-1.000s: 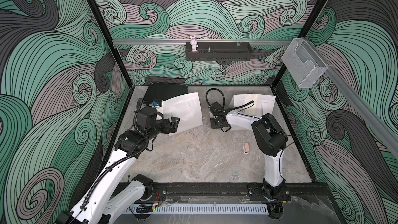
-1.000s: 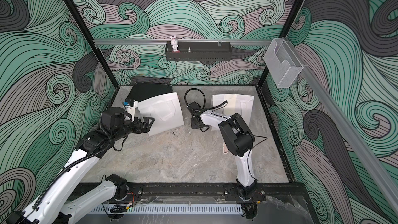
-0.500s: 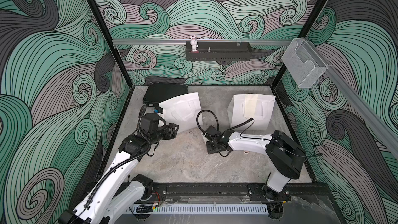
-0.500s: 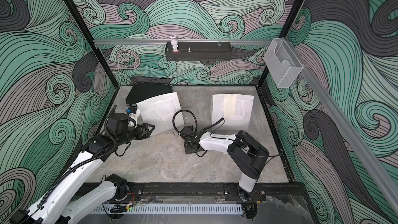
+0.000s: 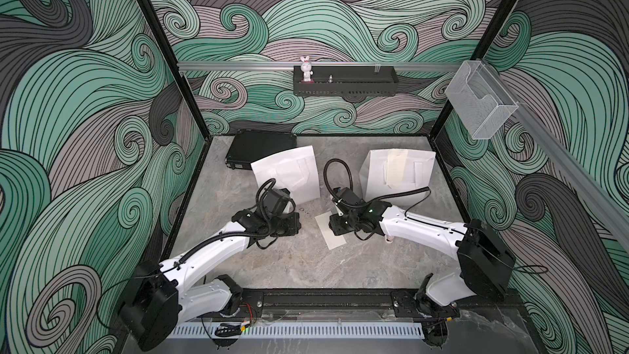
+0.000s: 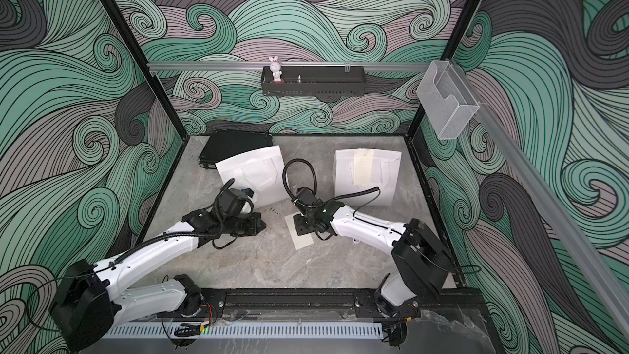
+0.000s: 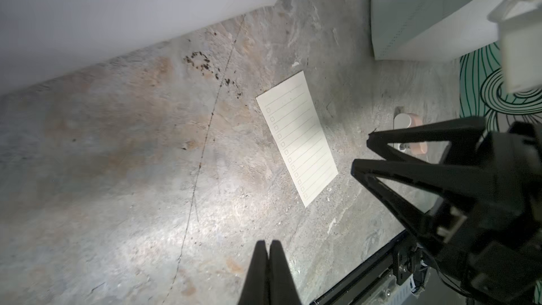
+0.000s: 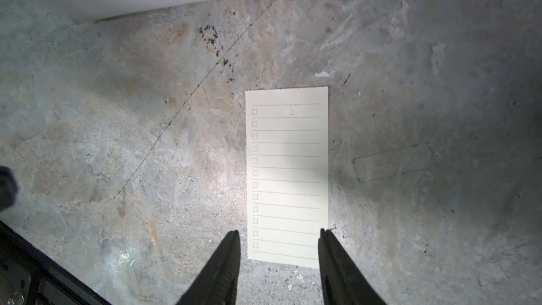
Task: Staple the receipts to the bags
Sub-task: Pick up the receipt from the center of the board.
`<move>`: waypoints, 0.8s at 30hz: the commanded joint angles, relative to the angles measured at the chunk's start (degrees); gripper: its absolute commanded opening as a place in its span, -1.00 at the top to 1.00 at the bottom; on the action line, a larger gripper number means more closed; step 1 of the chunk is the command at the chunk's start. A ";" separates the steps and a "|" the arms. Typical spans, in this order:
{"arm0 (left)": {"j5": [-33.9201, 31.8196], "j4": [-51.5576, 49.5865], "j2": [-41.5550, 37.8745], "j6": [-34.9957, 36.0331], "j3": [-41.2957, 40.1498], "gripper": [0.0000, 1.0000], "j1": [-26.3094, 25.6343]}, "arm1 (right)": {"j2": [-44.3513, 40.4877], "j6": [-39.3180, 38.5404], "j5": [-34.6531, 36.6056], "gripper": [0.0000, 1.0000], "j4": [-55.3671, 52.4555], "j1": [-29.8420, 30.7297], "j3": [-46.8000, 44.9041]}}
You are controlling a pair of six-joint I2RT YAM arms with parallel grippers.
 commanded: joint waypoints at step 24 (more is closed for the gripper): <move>0.63 21.98 29.22 -4.62 6.15 1.00 -6.11 | 15.08 -11.14 -9.80 0.05 5.97 -8.54 5.55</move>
